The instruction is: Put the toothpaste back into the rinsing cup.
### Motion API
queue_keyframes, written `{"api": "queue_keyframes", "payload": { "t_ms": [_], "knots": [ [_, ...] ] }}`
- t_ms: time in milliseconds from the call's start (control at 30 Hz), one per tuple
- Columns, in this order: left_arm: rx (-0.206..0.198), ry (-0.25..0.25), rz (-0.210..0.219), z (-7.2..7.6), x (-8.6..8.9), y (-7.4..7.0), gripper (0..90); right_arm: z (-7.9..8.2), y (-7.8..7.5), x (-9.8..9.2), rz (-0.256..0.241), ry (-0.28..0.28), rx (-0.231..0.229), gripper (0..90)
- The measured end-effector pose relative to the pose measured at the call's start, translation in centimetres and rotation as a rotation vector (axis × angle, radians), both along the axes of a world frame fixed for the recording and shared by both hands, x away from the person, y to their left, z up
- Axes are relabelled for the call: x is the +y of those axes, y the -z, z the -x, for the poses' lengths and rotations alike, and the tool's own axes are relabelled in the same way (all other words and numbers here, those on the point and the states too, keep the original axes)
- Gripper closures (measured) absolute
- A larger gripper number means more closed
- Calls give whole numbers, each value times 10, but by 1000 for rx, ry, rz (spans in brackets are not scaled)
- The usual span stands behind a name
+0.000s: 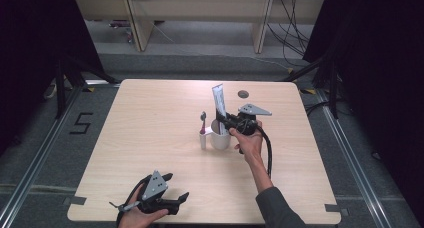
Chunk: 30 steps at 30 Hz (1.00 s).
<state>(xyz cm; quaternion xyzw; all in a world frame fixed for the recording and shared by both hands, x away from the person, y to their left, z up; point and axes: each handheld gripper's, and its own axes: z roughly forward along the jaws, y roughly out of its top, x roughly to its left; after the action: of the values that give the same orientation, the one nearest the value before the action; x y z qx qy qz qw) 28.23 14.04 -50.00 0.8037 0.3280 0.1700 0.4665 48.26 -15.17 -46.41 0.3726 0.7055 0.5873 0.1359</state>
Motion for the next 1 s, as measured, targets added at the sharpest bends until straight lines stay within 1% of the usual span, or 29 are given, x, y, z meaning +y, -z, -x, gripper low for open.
{"api": "queue_keyframes", "payload": {
  "t_ms": [33,67,100,133,167,200,233,267,300,333,367,433,467,500,533,567,600,633,667,700,767,800,833,867,900,933,967,1000],
  "knots": [
    [0,-1,5,0,0,1,179,1,1,1,-13,-1,26,766],
    [2,-3,-3,0,0,0,179,0,2,0,4,-11,7,766],
    [3,-5,1,0,-1,1,179,0,3,0,16,2,8,766],
    [5,-5,-1,0,-1,1,179,0,3,0,21,-4,6,765],
    [7,-1,-13,0,0,0,179,1,3,0,16,-6,14,764],
    [7,-2,-11,0,0,0,179,1,4,0,23,-7,12,763],
    [8,-2,-12,0,0,0,179,0,4,0,30,-12,-2,761],
    [7,-2,-12,0,0,0,179,1,4,0,40,-13,16,760],
    [6,-2,-11,0,0,0,179,2,4,1,44,-13,12,758],
    [4,-4,1,0,-1,1,179,0,5,1,62,-24,-8,756],
    [4,-5,0,0,-1,1,179,2,5,0,65,-10,12,754],
    [4,-2,3,0,0,1,179,2,7,-1,89,-15,-10,755],
    [3,-1,3,0,0,1,179,5,7,1,71,-14,26,756],
    [3,-1,3,0,0,1,179,4,9,0,88,-30,14,756],
    [4,-5,-2,0,-1,0,179,4,9,-1,112,-28,-1,756],
    [3,-4,0,0,-1,1,179,6,10,1,110,-26,15,756],
    [3,-4,0,0,-1,0,179,5,10,0,121,-43,-2,756],
    [3,-4,-1,0,-1,0,179,6,10,0,133,-42,-5,756],
    [3,-4,-1,0,-1,0,179,9,9,3,114,-25,30,755],
    [3,-5,0,0,-1,0,179,8,9,2,129,-39,14,755],
    [2,-3,-3,0,0,0,179,9,8,3,128,-37,17,750],
    [2,-3,-4,0,0,0,179,9,8,3,137,-51,13,746],
    [2,-3,-3,0,0,0,179,10,7,2,148,-46,5,744],
    [1,-2,-4,0,0,0,179,11,6,3,139,-43,24,740],
    [2,-2,-6,1,0,0,179,10,6,3,147,-49,6,730],
    [2,-2,-6,1,0,0,179,11,5,2,142,-45,9,712],
    [2,-1,-7,1,0,0,179,13,3,3,125,-29,22,703],
    [2,-1,-7,1,0,0,179,12,1,0,138,-34,-11,689]
  ]
}}
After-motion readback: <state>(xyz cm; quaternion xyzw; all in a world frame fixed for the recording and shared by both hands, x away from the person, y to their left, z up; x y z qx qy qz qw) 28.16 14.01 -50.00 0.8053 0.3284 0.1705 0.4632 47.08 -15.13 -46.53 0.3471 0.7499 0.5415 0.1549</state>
